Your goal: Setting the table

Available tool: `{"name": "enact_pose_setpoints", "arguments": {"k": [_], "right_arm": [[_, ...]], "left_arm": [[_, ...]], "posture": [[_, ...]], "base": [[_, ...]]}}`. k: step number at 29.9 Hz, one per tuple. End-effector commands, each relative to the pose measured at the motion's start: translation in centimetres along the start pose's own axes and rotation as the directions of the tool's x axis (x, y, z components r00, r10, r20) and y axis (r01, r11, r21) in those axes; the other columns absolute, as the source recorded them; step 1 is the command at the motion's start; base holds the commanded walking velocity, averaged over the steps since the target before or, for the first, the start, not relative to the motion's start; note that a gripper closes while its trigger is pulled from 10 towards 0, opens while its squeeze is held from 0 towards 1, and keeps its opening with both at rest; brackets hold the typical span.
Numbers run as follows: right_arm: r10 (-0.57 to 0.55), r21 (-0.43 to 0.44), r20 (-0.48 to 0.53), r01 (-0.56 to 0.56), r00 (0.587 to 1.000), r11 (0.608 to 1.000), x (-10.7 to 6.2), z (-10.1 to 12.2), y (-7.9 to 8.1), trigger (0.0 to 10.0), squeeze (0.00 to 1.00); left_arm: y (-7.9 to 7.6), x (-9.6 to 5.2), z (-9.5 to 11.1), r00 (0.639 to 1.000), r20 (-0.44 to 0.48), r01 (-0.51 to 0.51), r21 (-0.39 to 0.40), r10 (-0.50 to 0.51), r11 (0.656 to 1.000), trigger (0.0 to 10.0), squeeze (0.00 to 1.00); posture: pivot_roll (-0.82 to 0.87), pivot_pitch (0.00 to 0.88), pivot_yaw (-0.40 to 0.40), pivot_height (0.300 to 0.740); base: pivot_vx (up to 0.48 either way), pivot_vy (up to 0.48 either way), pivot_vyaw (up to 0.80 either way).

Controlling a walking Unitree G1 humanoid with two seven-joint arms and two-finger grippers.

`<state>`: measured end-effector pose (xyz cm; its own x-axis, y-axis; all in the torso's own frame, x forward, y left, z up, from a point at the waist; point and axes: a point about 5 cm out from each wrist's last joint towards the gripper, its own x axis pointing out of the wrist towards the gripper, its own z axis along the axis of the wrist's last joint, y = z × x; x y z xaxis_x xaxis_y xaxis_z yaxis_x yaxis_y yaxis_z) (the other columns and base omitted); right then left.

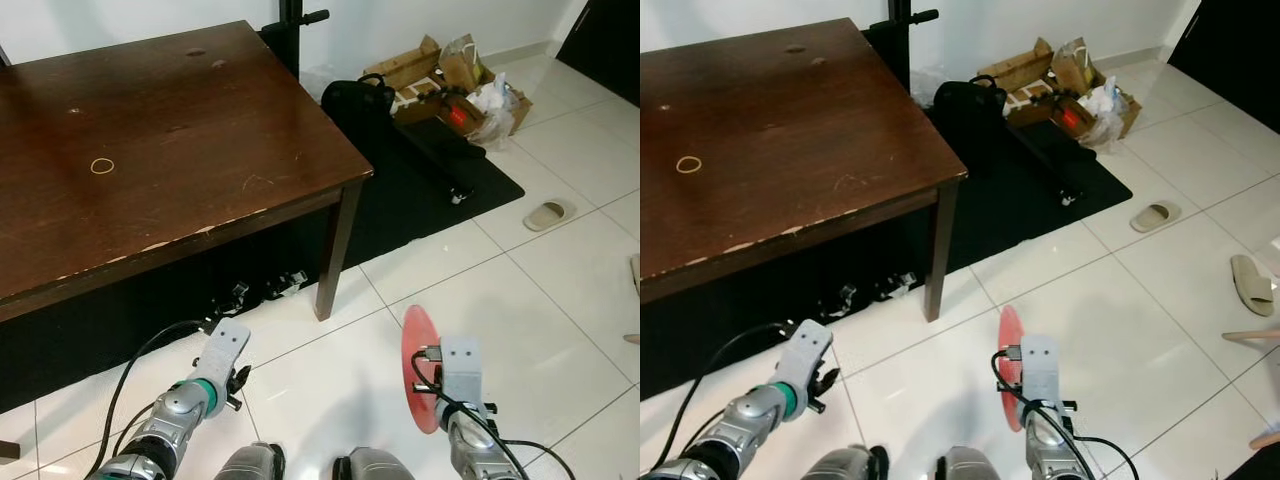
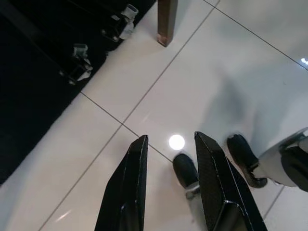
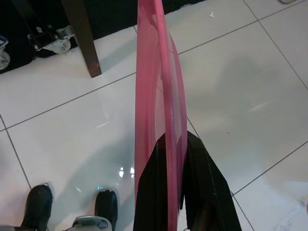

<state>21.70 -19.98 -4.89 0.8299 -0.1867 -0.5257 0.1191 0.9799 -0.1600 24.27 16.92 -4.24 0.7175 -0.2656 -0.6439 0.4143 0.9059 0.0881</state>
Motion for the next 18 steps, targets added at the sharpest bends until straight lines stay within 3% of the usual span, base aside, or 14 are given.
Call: {"name": "enact_pose_setpoints", "arguments": {"k": [1, 9, 18], "right_arm": [[0.009, 0.0, -0.027, -0.009, 1.0, 1.0, -0.1, -0.4, 0.4, 10.0, 0.0], [0.019, -0.005, -0.082, -0.019, 0.996, 1.0, -0.7, -1.9, 0.8, 10.0, 0.0], [-0.038, 0.017, -0.167, 0.041, 0.985, 0.999, -1.3, -3.7, -0.7, 10.0, 0.0]], "left_arm": [[0.3, -0.3, -0.8, 1.0, -0.024, -0.005, -0.003, 0.005, 1.0, 10.0, 0.0], [0.3, -0.7, -1.8, 0.999, -0.044, -0.008, -0.012, 0.007, 1.0, 10.0, 0.0], [-1.1, -1.1, -4.0, 0.991, -0.127, -0.047, -0.017, 0.045, 0.999, 10.0, 0.0]], "posture": [[-0.06, 0.0, 0.021, 0.74], [-0.08, 0.0, 0.035, 0.74], [-0.08, 0.0, 0.041, 0.74]], "base": [[0.0, 0.0, 0.0], [0.0, 0.0, 0.0], [0.0, 0.0, 0.0]]}}
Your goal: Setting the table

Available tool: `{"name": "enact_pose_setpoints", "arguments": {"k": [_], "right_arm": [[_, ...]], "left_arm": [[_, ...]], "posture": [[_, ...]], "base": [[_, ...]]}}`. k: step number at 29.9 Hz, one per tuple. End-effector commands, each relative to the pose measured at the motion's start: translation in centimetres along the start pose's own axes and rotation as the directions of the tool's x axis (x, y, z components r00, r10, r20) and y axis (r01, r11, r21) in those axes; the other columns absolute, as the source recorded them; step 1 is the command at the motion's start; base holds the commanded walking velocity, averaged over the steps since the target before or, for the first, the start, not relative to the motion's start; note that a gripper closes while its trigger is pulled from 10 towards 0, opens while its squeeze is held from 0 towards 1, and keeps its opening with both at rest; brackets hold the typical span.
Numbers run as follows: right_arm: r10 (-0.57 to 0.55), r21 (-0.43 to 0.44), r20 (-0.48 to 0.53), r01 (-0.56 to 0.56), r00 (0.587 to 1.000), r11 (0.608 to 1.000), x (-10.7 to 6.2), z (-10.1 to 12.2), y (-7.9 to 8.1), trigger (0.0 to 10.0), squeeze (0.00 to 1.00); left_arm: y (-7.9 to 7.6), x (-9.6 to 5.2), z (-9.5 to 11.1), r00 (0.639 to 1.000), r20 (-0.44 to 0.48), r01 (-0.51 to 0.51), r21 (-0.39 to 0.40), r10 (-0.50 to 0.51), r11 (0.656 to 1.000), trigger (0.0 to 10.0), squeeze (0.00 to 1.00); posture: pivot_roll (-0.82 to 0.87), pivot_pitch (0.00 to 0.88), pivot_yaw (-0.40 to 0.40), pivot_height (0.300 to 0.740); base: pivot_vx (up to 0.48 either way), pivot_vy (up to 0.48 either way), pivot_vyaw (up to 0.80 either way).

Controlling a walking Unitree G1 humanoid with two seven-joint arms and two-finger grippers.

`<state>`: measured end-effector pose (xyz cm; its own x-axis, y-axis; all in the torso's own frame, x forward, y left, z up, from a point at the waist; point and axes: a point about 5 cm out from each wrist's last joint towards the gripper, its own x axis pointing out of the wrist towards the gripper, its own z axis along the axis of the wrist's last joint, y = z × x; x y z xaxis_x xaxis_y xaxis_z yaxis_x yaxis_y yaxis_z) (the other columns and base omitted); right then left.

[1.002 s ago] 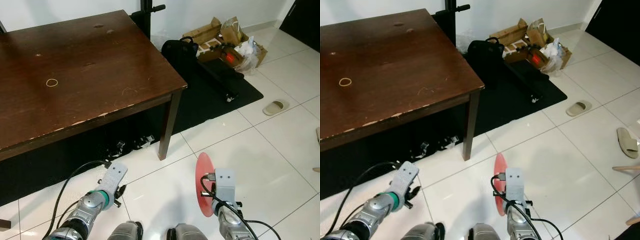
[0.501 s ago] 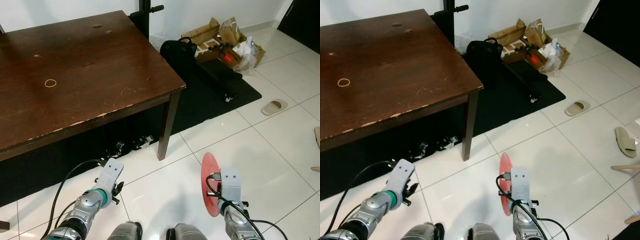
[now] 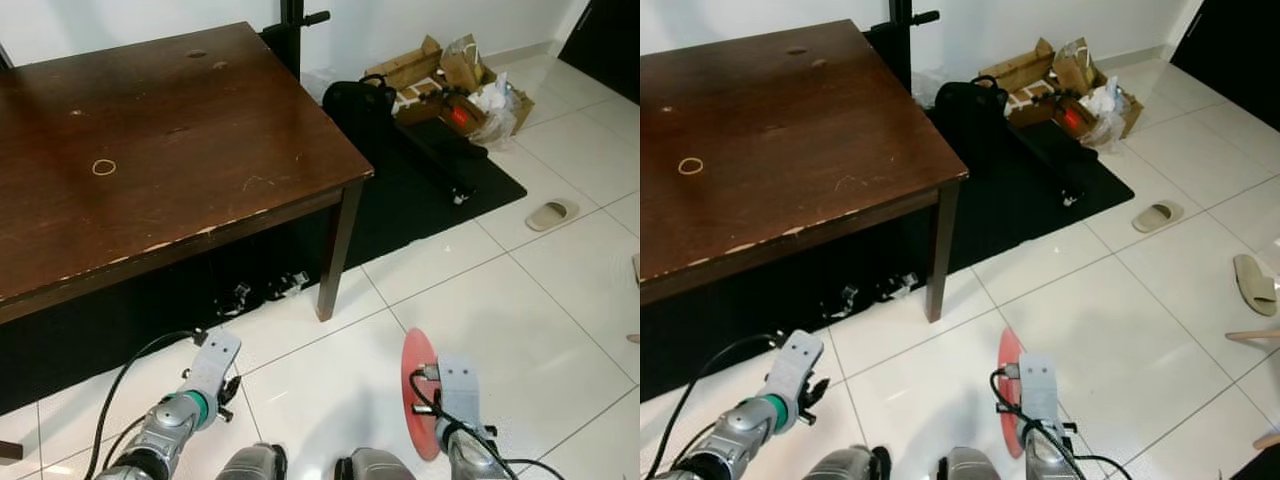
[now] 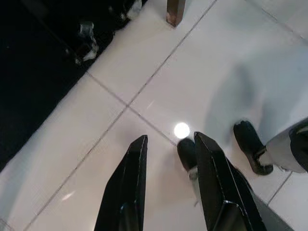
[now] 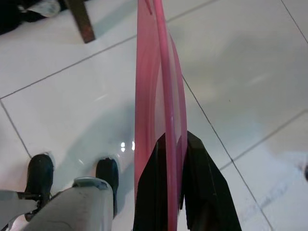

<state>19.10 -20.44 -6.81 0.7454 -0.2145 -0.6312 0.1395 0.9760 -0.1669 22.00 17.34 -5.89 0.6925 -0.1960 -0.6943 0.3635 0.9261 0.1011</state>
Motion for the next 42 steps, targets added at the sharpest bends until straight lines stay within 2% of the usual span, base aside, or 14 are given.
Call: {"name": "enact_pose_setpoints", "arguments": {"k": [1, 6, 9, 12, 16, 17, 20, 28, 42], "right_arm": [[-0.003, 0.008, -0.035, 0.004, 0.999, 1.0, -0.1, -0.6, 0.0, 10.0, 0.0], [0.031, 0.006, -0.06, -0.031, 0.998, 0.999, -0.1, -0.7, 0.9, 10.0, 0.0], [0.049, -0.025, -0.084, -0.051, 0.995, 0.998, -0.1, -0.9, 1.3, 10.0, 0.0], [0.062, -0.02, -0.098, -0.065, 0.993, 0.998, -0.2, -1.0, 2.0, 10.0, 0.0], [0.072, -0.024, -0.096, -0.075, 0.993, 0.997, -0.2, -1.0, 2.3, 10.0, 0.0], [0.1, -0.052, -0.097, -0.105, 0.99, 0.993, -0.3, -1.2, 2.9, 10.0, 0.0], [0.109, -0.064, -0.101, -0.116, 0.989, 0.991, -0.5, -1.4, 3.1, 10.0, 0.0], [0.082, -0.059, -0.124, -0.09, 0.989, 0.994, -0.5, -1.9, 2.1, 10.0, 0.0], [0.071, -0.029, -0.159, -0.077, 0.985, 0.997, -0.9, -2.7, 2.1, 10.0, 0.0]], "left_arm": [[-0.4, -0.4, -1.8, 0.998, -0.062, -0.005, 0.002, 0.006, 1.0, 10.0, 0.0], [-0.4, -0.5, -2.1, 0.996, -0.087, -0.013, 0.004, 0.014, 1.0, 10.0, 0.0], [-0.4, -0.4, -2.0, 0.995, -0.097, -0.02, 0.006, 0.021, 1.0, 10.0, 0.0], [-1.2, -0.4, -2.4, 0.994, -0.109, -0.002, 0.008, 0.003, 1.0, 10.0, 0.0], [-1.5, -0.4, -2.5, 0.994, -0.112, 0.003, 0.007, -0.003, 1.0, 10.0, 0.0], [-2.1, -0.4, -2.7, 0.993, -0.115, 0.015, 0.018, -0.013, 1.0, 10.0, 0.0], [-2.6, -0.4, -3.0, 0.993, -0.118, 0.026, 0.031, -0.022, 0.999, 10.0, 0.0], [-2.1, -0.9, -4.2, 0.988, -0.151, -0.036, -0.026, 0.032, 0.999, 10.0, 0.0], [-1.4, -1.7, -5.9, 0.974, -0.213, -0.091, -0.067, 0.075, 0.994, 10.0, 0.0]], "posture": [[-0.06, 0.0, 0.035, 0.74], [-0.05, 0.0, 0.015, 0.74], [-0.06, 0.0, 0.017, 0.74], [-0.06, 0.0, 0.011, 0.74], [-0.06, 0.0, 0.011, 0.74], [-0.06, 0.0, 0.005, 0.74], [-0.05, 0.0, 0.001, 0.74], [-0.04, 0.0, -0.008, 0.74], [-0.04, 0.0, -0.01, 0.74]], "base": [[0.0, 0.0, 0.0], [0.0, 0.0, 0.0], [0.0, 0.0, 0.0], [0.0, 0.0, 0.0], [0.0, 0.0, 0.0], [0.0, 0.0, 0.0], [0.0, 0.0, 0.0], [0.0, 0.0, 0.0], [0.0, 0.0, 0.0]]}}
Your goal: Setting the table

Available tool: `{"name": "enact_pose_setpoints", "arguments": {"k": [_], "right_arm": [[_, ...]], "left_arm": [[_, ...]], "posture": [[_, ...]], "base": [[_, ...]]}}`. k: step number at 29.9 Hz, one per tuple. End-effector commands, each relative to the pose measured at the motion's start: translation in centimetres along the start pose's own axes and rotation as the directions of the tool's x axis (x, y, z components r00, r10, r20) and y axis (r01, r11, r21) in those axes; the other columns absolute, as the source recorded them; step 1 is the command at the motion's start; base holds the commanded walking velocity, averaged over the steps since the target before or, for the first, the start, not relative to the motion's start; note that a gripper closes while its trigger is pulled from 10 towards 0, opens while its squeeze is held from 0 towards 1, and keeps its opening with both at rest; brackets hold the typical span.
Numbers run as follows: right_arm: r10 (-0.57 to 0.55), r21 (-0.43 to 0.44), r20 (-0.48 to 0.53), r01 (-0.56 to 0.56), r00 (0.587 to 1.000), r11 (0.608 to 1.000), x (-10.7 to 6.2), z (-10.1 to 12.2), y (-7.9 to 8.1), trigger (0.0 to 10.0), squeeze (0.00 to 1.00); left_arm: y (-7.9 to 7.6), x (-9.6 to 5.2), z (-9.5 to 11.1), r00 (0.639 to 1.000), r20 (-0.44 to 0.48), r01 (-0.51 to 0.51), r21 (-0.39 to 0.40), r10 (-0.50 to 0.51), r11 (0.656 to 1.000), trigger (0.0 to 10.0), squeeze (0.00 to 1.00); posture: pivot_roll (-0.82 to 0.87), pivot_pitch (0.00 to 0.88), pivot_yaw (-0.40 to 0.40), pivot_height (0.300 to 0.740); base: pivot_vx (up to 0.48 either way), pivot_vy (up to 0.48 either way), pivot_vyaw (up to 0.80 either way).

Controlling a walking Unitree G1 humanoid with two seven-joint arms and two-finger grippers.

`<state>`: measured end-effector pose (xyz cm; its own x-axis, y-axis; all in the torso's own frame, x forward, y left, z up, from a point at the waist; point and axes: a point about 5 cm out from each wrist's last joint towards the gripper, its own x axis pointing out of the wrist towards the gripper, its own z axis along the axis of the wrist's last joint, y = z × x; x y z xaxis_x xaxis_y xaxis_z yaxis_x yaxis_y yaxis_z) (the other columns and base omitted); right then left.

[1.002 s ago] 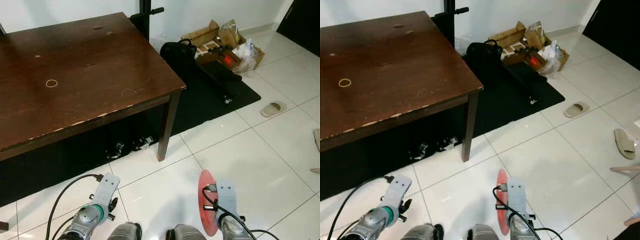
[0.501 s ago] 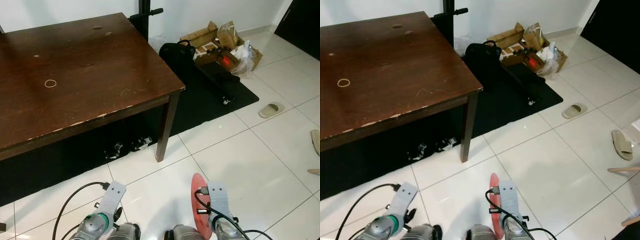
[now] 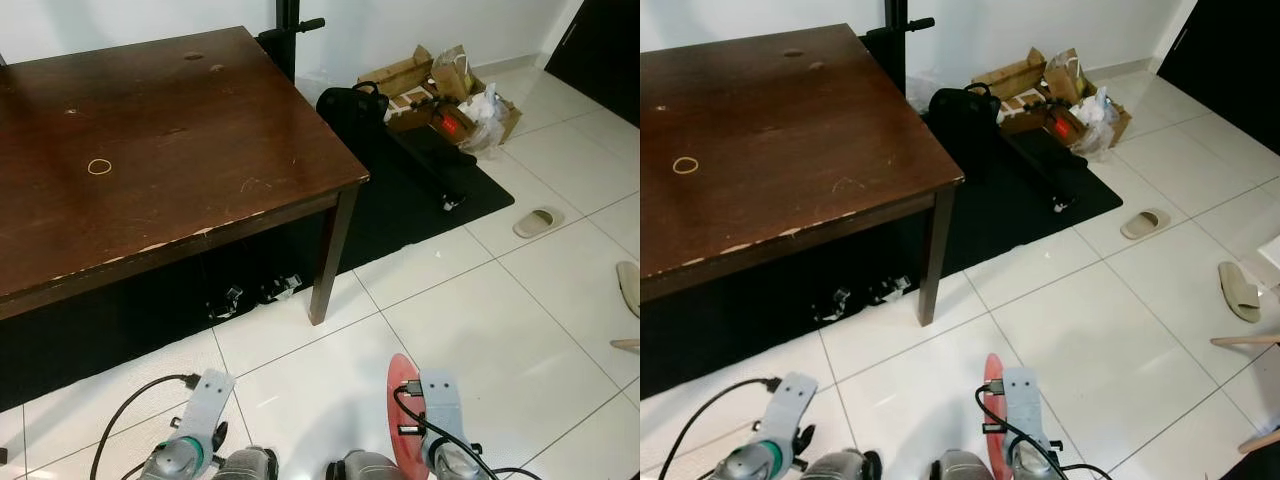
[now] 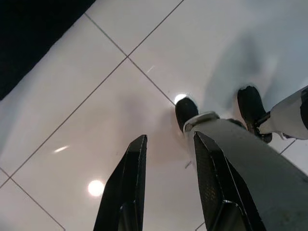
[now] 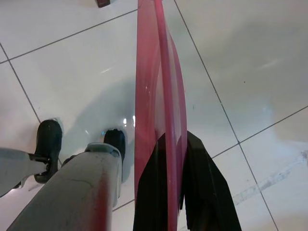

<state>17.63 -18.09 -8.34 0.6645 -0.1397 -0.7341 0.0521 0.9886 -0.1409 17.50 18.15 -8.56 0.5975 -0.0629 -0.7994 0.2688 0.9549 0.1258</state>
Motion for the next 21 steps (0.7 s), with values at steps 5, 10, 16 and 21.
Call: {"name": "enact_pose_setpoints", "arguments": {"k": [5, 10, 16, 21], "right_arm": [[-0.017, 0.022, -0.037, 0.018, 0.999, 1.0, -0.2, -0.8, -0.6, 10.0, 0.0], [-0.019, 0.027, -0.034, 0.02, 0.999, 0.999, -0.1, -0.7, -0.6, 10.0, 0.0], [-0.006, 0.017, -0.018, 0.007, 1.0, 1.0, 0.0, -0.3, -0.1, 10.0, 0.0], [-0.005, 0.016, -0.015, 0.006, 1.0, 1.0, 0.0, -0.2, -0.1, 10.0, 0.0]], "left_arm": [[-0.2, -0.2, -1.3, 0.998, -0.06, -0.004, -0.018, 0.003, 1.0, 10.0, 0.0], [-0.2, -0.3, -1.8, 0.997, -0.082, -0.006, -0.02, 0.004, 1.0, 10.0, 0.0], [-0.1, -0.4, -2.1, 0.995, -0.096, -0.006, -0.013, 0.004, 1.0, 10.0, 0.0], [0.0, -0.5, -2.3, 0.995, -0.104, -0.005, -0.008, 0.004, 1.0, 10.0, 0.0]], "posture": [[-0.04, 0.0, -0.008, 0.74], [-0.04, 0.0, -0.007, 0.74], [-0.05, 0.0, -0.004, 0.74], [-0.05, 0.0, -0.002, 0.74]], "base": [[0.0, 0.0, 0.0], [0.0, 0.0, 0.0], [0.0, 0.0, 0.0], [0.0, 0.0, 0.0]]}}
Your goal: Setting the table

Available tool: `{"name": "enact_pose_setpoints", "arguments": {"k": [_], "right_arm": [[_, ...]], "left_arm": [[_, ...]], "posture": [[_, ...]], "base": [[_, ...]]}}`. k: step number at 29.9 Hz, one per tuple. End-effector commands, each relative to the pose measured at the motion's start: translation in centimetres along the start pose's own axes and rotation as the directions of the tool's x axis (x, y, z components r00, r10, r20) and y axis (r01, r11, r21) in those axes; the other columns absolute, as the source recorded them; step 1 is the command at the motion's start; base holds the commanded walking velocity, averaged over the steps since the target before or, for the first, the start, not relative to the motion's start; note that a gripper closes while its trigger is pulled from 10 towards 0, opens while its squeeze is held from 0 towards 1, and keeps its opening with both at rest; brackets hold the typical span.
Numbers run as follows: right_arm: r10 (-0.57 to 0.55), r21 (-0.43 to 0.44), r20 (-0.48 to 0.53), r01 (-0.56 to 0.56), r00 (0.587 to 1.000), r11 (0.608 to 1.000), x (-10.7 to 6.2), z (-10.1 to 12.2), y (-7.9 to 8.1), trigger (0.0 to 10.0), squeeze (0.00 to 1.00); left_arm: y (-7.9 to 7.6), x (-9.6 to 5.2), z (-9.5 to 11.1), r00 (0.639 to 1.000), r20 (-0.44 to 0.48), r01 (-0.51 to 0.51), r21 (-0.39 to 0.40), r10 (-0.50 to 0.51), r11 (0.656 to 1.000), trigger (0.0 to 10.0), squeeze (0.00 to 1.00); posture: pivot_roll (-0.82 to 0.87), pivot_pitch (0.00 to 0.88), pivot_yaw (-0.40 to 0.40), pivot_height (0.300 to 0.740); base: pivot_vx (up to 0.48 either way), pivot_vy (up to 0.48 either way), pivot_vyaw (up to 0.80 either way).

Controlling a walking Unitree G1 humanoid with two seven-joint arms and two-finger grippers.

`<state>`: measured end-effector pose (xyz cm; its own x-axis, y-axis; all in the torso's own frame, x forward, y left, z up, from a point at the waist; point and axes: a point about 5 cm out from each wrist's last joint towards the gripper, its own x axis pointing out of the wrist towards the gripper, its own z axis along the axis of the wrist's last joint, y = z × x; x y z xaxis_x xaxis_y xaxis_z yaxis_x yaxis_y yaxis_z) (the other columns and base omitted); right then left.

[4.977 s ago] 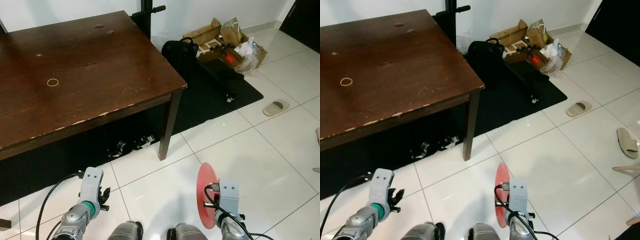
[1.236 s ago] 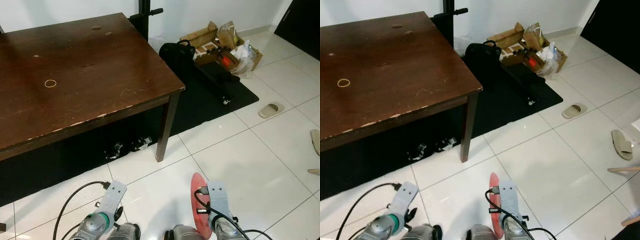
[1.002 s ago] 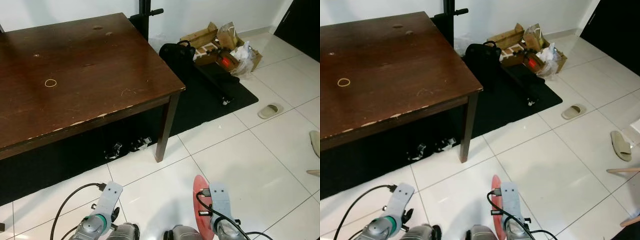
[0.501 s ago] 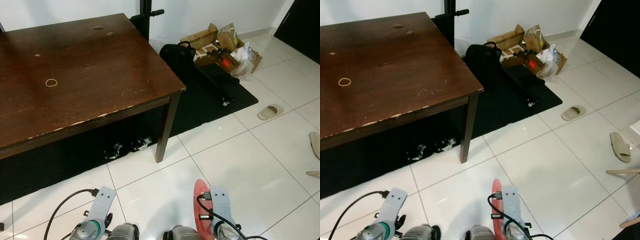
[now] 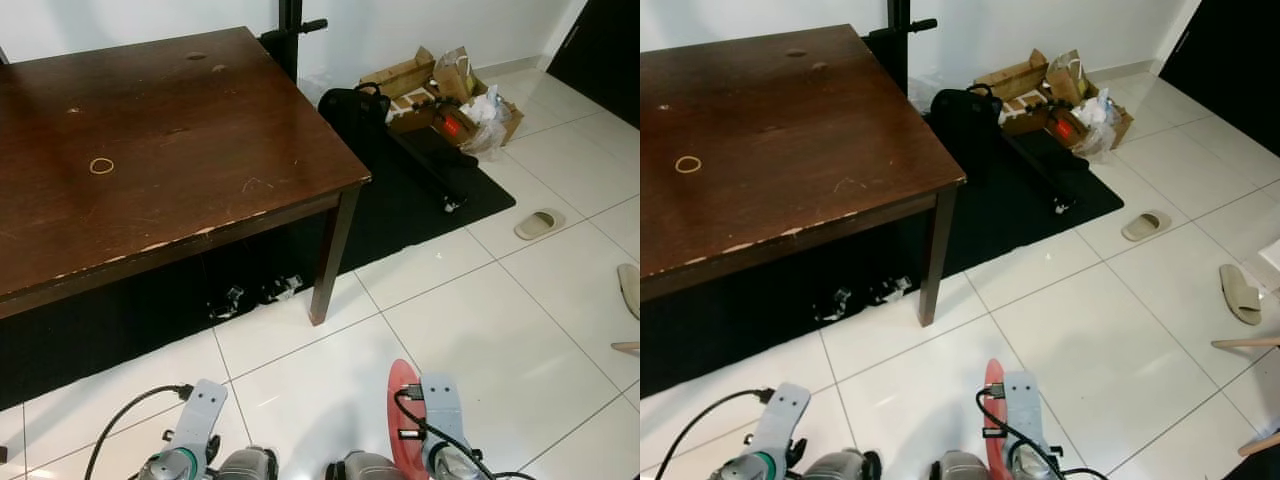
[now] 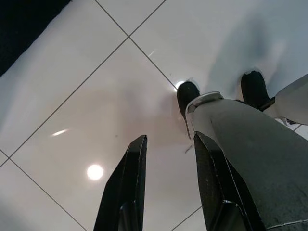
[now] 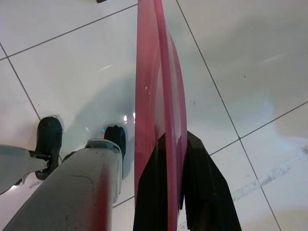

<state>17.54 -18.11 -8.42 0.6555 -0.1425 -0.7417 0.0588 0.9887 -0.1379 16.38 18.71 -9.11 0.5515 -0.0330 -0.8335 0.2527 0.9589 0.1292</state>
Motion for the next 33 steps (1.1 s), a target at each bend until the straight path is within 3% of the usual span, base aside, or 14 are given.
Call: {"name": "enact_pose_setpoints", "arguments": {"k": [1, 13, 24, 33], "right_arm": [[-0.004, 0.011, -0.003, 0.004, 1.0, 1.0, 0.0, -0.1, -0.1, 10.0, 0.0], [0.0, -0.009, 0.011, 0.0, 1.0, 1.0, 0.0, 0.0, 0.0, 10.0, 0.0], [-0.042, -0.006, 0.002, 0.042, 0.999, 0.999, -0.3, -0.9, -1.8, 10.0, 0.0], [-0.024, 0.0, 0.023, 0.024, 0.999, 1.0, -0.1, -0.1, -1.1, 10.0, 0.0]], "left_arm": [[-0.2, -0.2, -1.0, 0.999, -0.042, 0.007, 0.004, -0.007, 1.0, 10.0, 0.0], [0.1, -0.2, -0.9, 0.999, -0.042, 0.002, 0.009, -0.002, 1.0, 10.0, 0.0], [0.8, -0.1, -0.4, 1.0, -0.022, -0.007, 0.028, 0.007, 1.0, 10.0, 0.0], [0.9, 0.1, 1.0, 1.0, 0.016, -0.005, 0.034, 0.004, 0.999, 10.0, 0.0]], "posture": [[-0.05, 0.0, -0.002, 0.74], [-0.08, 0.0, -0.002, 0.74], [-0.09, 0.0, 0.016, 0.74], [-0.07, 0.0, 0.021, 0.74]], "base": [[0.0, 0.0, 0.0], [0.0, 0.0, 0.0], [0.0, 0.0, 0.0], [0.0, 0.0, 0.0]]}}
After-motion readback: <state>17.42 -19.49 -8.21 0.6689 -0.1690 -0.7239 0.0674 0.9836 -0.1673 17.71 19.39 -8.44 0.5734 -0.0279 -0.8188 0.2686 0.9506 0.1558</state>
